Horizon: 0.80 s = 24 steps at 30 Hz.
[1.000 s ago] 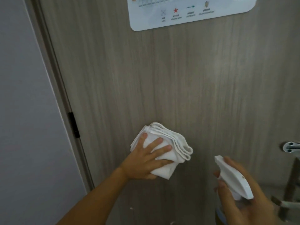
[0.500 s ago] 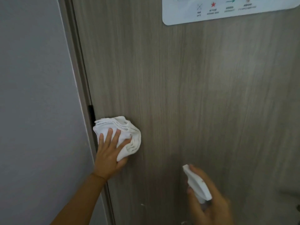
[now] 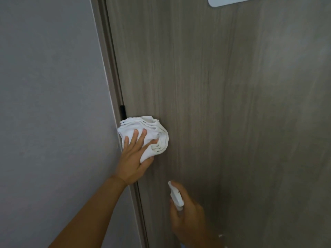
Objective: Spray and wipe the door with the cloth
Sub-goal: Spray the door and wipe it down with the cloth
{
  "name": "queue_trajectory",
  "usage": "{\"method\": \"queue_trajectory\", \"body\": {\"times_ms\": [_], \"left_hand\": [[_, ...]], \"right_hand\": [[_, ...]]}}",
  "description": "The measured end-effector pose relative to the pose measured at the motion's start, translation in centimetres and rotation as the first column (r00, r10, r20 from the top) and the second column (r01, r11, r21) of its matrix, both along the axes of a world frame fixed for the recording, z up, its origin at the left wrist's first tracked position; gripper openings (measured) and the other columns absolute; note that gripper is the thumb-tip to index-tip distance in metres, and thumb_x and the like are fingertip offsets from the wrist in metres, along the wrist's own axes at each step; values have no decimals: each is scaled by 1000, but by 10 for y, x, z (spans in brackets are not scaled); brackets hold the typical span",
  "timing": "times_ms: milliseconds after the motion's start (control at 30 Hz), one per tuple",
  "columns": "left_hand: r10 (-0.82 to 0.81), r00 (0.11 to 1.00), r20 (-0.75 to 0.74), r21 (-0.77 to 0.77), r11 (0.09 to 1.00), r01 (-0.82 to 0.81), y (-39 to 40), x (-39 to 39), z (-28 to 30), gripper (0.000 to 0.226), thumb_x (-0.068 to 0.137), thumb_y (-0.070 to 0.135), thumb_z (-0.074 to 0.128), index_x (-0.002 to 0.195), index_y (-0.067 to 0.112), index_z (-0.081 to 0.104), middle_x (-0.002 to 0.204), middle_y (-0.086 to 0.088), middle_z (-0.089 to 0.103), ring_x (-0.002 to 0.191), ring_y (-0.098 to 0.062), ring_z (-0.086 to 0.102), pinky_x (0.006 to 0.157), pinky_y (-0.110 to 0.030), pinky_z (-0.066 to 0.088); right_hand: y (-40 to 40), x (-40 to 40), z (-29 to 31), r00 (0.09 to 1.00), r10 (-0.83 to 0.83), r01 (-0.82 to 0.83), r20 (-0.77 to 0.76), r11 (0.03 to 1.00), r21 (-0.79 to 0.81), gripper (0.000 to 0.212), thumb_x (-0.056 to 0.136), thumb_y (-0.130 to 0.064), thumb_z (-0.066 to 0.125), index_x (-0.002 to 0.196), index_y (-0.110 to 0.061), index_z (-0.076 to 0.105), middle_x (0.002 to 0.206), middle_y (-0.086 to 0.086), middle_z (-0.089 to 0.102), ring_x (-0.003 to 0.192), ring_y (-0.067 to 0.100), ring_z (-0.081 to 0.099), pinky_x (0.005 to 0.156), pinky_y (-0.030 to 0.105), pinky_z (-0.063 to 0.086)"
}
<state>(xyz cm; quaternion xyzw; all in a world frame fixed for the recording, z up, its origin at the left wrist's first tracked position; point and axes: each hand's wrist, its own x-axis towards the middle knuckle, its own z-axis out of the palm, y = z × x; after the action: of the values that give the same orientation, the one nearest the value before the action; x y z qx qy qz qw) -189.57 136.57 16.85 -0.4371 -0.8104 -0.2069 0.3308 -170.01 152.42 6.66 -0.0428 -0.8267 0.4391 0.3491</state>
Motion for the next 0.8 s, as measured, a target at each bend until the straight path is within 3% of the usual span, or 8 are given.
{"method": "queue_trajectory", "body": {"times_ms": [167,267,333,433,500,600,667,800], "left_hand": [[15,1000,-6,7,1000,-15,7,0,-4,59,107,54,29,162,37,18,173,0,1,159,-32,-5,123,-67,0],[43,998,35,75,996,-45,20,5,-17,60,107,55,27,161,30,27,173,-3,2,159,-33,-5,122,-69,1],[57,996,64,133,989,-66,32,8,-29,64,107,57,26,162,24,28,173,-5,0,158,-35,-7,121,-70,0],[54,993,105,233,969,-78,51,17,-42,64,105,61,27,163,37,14,173,-3,-4,158,-35,-11,121,-71,-3],[57,988,146,290,952,-98,62,23,-48,66,104,64,28,163,40,10,173,-1,-7,158,-32,-14,121,-70,-4],[90,977,193,319,936,-149,72,28,-53,68,102,67,27,163,39,11,173,-7,-4,158,-30,-15,121,-69,-5],[114,974,195,311,935,-172,75,27,-56,68,102,63,30,163,40,8,172,-10,-2,158,-34,-13,120,-71,-3],[138,973,186,311,931,-192,79,29,-55,71,99,51,36,164,30,15,170,-2,-10,157,-37,-12,120,-69,-4]], "right_hand": [[10,21,5,990,-73,73,-124,997,2,66,85,-15,71,143,-42,53,115,-45,59,99,-14,65,91,4,46],[36,51,2,966,-204,202,-159,979,-31,61,84,-12,75,135,-42,61,115,-35,67,93,-12,68,85,10,52],[58,73,-1,959,-271,264,-81,961,-87,60,87,-21,74,132,-56,56,100,-21,73,75,-3,70,75,18,57],[91,100,-5,963,-257,266,83,956,-128,50,93,-51,53,131,-76,33,115,-24,67,101,-14,59,83,1,45],[98,120,7,960,-278,280,29,956,-88,53,92,-37,62,134,-66,45,123,-37,61,99,-27,54,83,-7,39],[108,143,11,914,-406,404,-30,914,-47,62,82,0,74,135,-32,63,116,-48,57,87,-31,54,81,-6,38],[116,153,14,879,-475,470,-46,878,-83,64,82,0,74,136,-34,62,109,-49,59,80,-25,58,78,-5,41],[134,175,17,820,-569,564,-65,822,-82,66,82,-8,76,138,-39,59,94,-31,65,70,6,69,73,1,46]]}}
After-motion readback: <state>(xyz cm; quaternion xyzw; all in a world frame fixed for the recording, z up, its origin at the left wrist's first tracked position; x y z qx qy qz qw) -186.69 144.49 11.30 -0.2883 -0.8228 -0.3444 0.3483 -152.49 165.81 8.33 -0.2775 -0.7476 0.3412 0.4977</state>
